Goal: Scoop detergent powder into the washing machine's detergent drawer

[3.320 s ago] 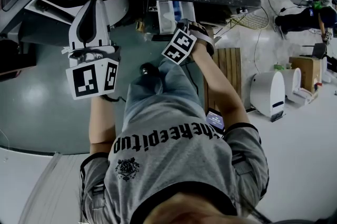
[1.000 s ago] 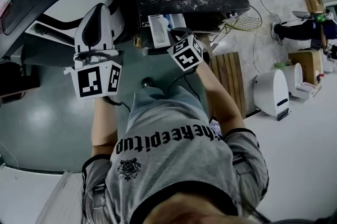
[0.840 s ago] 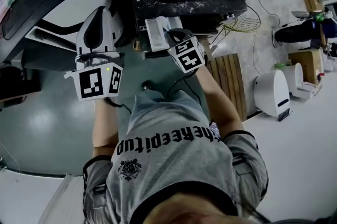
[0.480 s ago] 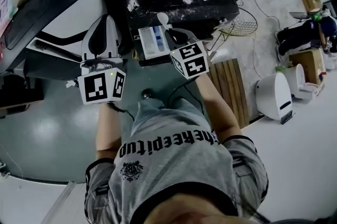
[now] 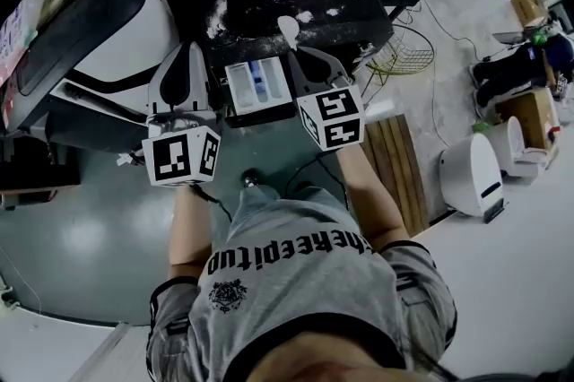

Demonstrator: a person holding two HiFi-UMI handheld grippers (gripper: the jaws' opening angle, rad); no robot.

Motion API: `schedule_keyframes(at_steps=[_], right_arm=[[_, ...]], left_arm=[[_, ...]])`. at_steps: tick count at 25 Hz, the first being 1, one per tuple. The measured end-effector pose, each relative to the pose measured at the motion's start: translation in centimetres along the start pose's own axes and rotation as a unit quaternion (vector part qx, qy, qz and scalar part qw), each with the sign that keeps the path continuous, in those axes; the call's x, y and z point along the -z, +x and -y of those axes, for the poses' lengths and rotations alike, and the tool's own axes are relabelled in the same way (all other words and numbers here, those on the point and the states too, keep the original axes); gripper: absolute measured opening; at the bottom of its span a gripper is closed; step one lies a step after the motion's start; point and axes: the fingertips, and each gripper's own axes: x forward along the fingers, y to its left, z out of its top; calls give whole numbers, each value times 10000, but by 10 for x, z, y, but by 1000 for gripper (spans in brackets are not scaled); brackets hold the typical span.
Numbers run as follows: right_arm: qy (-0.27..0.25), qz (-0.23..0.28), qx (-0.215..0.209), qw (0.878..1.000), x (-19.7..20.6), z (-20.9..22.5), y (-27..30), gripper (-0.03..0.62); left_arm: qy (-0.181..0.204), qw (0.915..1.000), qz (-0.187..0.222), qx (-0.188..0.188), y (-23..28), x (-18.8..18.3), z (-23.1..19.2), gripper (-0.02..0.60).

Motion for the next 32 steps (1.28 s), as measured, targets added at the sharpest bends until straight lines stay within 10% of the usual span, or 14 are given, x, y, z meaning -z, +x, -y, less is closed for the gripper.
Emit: schedule_keyframes(at_steps=[32], right_arm=[[-194,1485,981,9838,-41,88,-153,5]], left_arm=[[137,9993,335,-7,-31,-40,119,3]])
